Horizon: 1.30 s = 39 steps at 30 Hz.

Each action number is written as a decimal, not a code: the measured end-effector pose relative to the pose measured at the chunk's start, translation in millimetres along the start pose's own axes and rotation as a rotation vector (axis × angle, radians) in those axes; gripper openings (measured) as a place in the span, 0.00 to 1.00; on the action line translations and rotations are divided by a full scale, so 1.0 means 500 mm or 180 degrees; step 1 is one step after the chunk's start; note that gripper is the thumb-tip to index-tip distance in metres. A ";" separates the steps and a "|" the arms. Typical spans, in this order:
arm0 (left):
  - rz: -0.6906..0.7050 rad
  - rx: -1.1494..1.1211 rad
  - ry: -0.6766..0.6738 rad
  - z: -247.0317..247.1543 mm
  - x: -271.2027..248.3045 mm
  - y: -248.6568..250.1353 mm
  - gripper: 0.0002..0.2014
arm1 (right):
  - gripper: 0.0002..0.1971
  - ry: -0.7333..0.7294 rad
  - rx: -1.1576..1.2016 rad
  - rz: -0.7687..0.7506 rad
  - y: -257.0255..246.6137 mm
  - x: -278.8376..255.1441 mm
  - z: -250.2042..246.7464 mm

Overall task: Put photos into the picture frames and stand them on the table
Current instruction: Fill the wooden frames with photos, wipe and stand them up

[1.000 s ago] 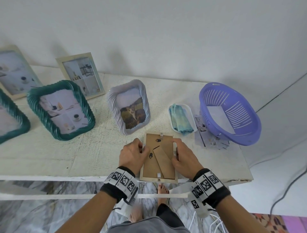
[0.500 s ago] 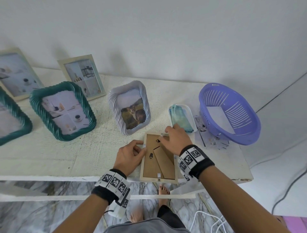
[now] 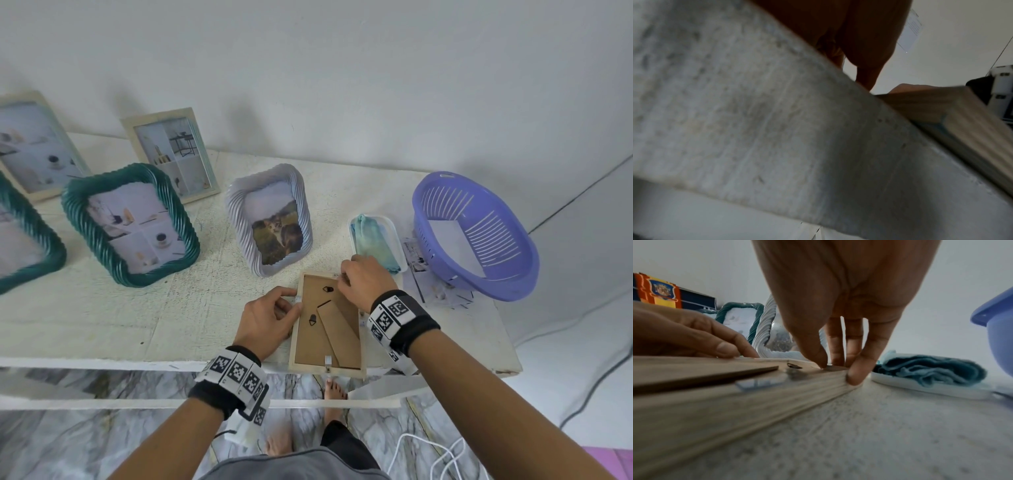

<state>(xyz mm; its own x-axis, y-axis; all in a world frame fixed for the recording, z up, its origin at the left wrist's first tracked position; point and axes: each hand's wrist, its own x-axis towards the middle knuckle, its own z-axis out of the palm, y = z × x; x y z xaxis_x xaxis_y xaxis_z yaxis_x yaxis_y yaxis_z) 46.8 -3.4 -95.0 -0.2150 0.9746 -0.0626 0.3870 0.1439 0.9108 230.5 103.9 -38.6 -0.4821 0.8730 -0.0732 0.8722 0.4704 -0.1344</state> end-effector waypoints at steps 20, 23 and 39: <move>-0.0154 -0.0281 -0.0082 -0.007 -0.001 0.019 0.08 | 0.17 0.0449 0.0155 -0.0256 -0.107 -0.262 0.039; -0.0170 -0.0302 -0.0088 -0.007 -0.001 0.019 0.08 | 0.18 0.0344 -0.0029 -0.0091 -0.116 -0.275 0.054; -0.0090 -0.0181 -0.0003 -0.002 0.001 0.013 0.08 | 0.10 -0.0392 0.0412 -0.0735 -0.065 -0.244 0.035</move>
<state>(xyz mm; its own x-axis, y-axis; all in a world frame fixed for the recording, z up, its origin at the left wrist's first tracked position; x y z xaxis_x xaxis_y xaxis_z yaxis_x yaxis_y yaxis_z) 48.3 -2.2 -88.6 -0.2244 0.9704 -0.0891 0.3293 0.1616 0.9303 259.5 -20.0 -42.9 -0.6799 0.7190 -0.1444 0.7242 0.6275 -0.2859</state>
